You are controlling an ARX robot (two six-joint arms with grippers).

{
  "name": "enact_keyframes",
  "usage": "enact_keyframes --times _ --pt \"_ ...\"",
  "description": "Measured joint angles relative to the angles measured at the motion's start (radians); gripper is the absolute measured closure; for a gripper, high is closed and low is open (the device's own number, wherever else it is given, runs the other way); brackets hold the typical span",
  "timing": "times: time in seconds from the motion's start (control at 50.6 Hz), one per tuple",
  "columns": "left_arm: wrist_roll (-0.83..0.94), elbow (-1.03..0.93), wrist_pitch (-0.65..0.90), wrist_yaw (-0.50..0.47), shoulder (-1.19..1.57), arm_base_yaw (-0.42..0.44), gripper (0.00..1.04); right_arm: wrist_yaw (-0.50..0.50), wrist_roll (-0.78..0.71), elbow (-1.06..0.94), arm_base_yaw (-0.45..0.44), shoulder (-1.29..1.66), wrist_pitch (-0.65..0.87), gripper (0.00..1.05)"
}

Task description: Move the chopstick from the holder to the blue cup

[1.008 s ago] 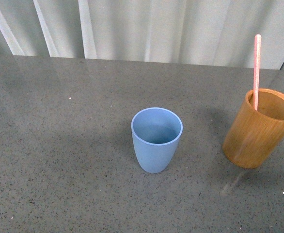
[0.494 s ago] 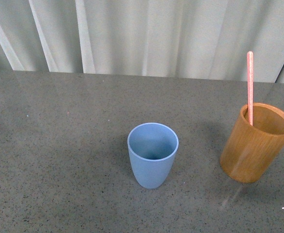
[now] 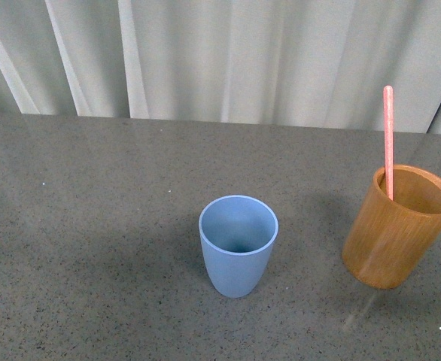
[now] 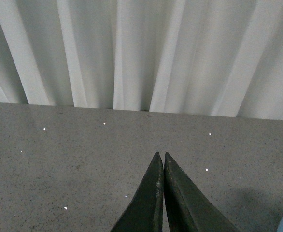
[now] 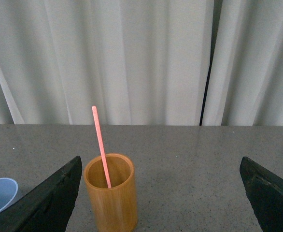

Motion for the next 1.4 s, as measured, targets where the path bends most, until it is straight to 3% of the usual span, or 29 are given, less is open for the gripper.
enact_keyframes --times 0.475,1.404 --pt "0.000 -0.077 -0.094 0.001 -0.192 0.000 1.01 0.000 0.000 0.000 0.000 0.000 0.000 0.10" --pt "0.000 -0.077 -0.457 0.002 -0.562 0.000 1.01 0.000 0.000 0.000 0.000 0.000 0.000 0.10"
